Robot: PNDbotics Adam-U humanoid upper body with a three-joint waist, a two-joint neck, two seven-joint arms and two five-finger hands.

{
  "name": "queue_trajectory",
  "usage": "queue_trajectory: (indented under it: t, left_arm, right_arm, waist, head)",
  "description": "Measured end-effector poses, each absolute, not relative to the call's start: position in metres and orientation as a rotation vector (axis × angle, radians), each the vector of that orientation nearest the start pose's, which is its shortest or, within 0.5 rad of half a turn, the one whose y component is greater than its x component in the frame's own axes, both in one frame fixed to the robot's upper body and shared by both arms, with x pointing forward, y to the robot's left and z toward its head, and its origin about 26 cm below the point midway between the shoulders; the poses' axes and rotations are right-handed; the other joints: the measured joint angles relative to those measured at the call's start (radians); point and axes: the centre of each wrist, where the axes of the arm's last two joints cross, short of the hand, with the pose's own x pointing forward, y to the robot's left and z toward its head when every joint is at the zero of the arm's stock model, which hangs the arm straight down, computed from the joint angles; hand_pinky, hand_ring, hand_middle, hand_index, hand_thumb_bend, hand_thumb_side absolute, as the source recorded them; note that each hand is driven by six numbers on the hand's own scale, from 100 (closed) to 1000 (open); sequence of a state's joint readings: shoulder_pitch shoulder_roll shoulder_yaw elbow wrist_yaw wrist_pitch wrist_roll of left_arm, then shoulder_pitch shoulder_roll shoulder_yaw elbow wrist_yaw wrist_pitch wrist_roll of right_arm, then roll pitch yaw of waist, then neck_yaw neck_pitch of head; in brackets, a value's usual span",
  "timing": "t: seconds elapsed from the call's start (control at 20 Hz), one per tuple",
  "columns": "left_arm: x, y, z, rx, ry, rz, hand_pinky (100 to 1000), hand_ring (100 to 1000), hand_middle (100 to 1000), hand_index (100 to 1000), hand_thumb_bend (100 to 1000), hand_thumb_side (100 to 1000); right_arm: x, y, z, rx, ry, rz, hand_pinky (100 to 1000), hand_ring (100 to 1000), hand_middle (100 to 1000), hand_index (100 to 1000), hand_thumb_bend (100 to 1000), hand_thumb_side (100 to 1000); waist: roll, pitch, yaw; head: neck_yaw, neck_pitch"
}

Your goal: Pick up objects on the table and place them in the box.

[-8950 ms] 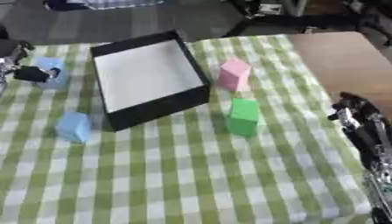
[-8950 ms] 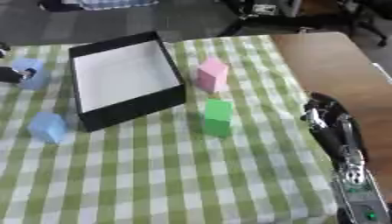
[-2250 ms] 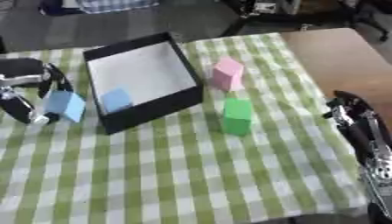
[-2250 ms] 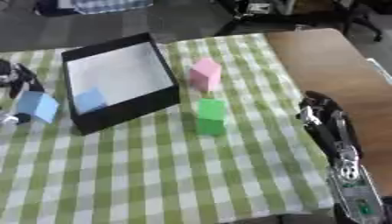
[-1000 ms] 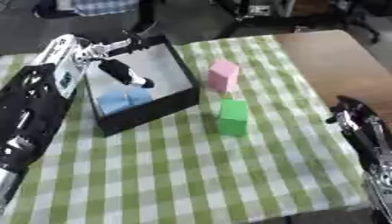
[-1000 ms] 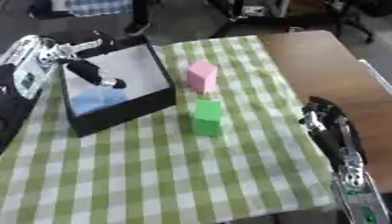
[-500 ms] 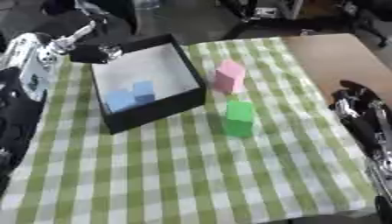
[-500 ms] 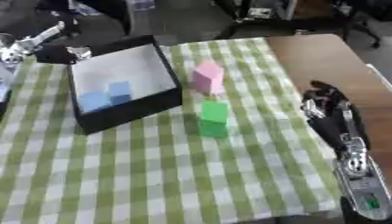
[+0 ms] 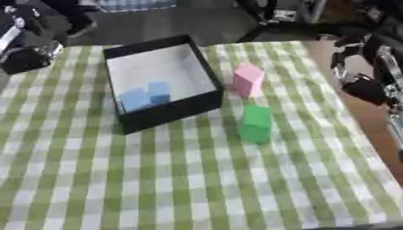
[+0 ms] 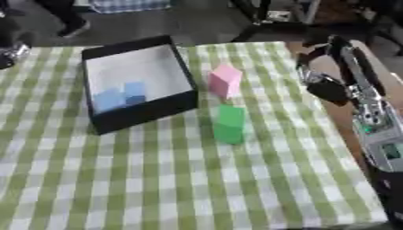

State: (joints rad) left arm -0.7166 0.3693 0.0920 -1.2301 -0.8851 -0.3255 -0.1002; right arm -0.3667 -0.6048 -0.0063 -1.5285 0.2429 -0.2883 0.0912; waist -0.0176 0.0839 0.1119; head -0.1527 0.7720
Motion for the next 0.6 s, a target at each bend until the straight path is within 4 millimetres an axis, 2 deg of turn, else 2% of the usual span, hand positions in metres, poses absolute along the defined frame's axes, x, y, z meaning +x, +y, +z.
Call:
queue_trajectory:
  t: [0.15,0.2,0.25,0.3,0.45,0.6]
  left_arm:
    - [0.422,0.293,0.161,0.939,-1.938,-0.999,662,559,577,877,156,929]
    - [0.418,0.289,0.153,0.921,-1.943,-0.962,661,557,575,878,147,890]
    - [0.413,0.286,0.146,0.903,-1.947,-0.926,660,556,573,878,152,946]
    - [0.409,0.282,0.139,0.884,-1.948,-0.894,660,555,573,878,151,951]
    - [0.394,0.275,0.121,0.830,-1.934,-0.815,659,554,572,880,147,970]
    - [0.379,0.271,0.108,0.779,-1.906,-0.759,658,552,570,882,141,984]
  right_arm:
    - [0.369,-0.367,0.172,-0.630,-1.965,1.041,889,744,813,932,100,324]
    - [0.374,-0.370,0.178,-0.641,-1.944,1.079,898,767,829,940,100,316]
    - [0.378,-0.371,0.183,-0.647,-1.921,1.109,906,790,850,948,100,388]
    - [0.383,-0.371,0.185,-0.646,-1.901,1.128,915,811,864,954,100,419]
    - [0.399,-0.364,0.187,-0.635,-1.833,1.168,937,876,904,970,100,525]
    - [0.416,-0.347,0.184,-0.604,-1.761,1.207,948,906,930,980,100,590]
  waist:
    - [0.000,0.001,0.048]
    - [0.000,0.001,0.060]
    - [0.003,0.001,0.068]
    - [0.005,0.001,0.073]
    - [0.012,0.001,0.079]
    - [0.013,0.001,0.079]
  head:
    - [-0.026,0.000]
    - [-0.034,0.000]
    - [-0.040,0.000]
    - [-0.045,0.000]
    - [-0.052,0.000]
    - [-0.054,0.000]
